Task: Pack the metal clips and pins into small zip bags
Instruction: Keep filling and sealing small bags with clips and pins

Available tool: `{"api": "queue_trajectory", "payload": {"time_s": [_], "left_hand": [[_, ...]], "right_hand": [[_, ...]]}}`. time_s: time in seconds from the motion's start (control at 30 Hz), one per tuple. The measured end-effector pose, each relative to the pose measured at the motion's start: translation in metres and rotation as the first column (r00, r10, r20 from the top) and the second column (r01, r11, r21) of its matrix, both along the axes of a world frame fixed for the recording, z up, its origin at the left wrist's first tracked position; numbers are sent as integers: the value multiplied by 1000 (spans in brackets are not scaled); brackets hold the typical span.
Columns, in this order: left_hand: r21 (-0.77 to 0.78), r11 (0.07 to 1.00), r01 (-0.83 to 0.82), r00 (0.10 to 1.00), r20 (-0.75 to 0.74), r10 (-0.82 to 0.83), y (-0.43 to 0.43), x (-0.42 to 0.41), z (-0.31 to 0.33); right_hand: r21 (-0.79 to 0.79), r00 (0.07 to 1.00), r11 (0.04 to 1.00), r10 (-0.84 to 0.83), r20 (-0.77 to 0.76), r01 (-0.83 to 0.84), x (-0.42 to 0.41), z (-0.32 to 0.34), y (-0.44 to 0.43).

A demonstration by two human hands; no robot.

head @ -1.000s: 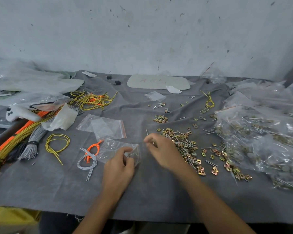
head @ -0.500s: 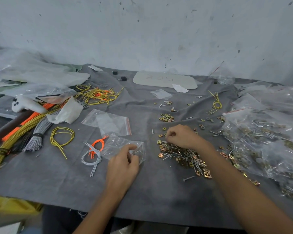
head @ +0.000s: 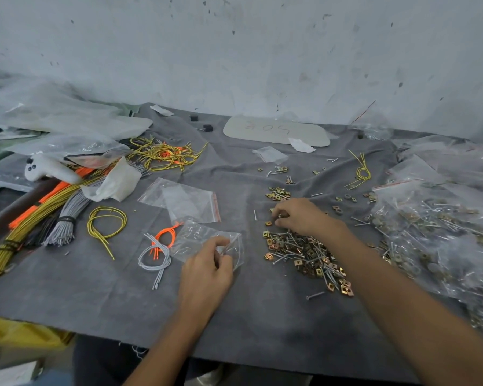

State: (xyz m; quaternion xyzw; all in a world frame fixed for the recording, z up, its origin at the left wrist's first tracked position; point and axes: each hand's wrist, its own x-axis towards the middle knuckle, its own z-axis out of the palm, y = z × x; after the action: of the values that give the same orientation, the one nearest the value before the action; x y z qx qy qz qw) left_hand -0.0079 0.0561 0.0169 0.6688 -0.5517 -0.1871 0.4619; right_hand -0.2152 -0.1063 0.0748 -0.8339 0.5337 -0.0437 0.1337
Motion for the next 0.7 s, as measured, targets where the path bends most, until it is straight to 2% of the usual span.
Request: {"api": "queue_trajectory", "payload": {"time_s": [0.1, 0.5, 0.7], "left_hand": [[6, 1000, -2, 1000, 1, 2, 0, 0, 1], [-2, 1000, 3, 1000, 15, -3, 1, 0, 0], [-4, 1000, 3, 1000, 12, -3, 1, 0, 0]], "right_hand": [[-47, 1000, 999, -2, 10, 3, 1, -5, 2], [15, 996, 999, -51, 78, 50, 7, -3, 8], [34, 999, 999, -41, 30, 40, 12, -1, 9]]}}
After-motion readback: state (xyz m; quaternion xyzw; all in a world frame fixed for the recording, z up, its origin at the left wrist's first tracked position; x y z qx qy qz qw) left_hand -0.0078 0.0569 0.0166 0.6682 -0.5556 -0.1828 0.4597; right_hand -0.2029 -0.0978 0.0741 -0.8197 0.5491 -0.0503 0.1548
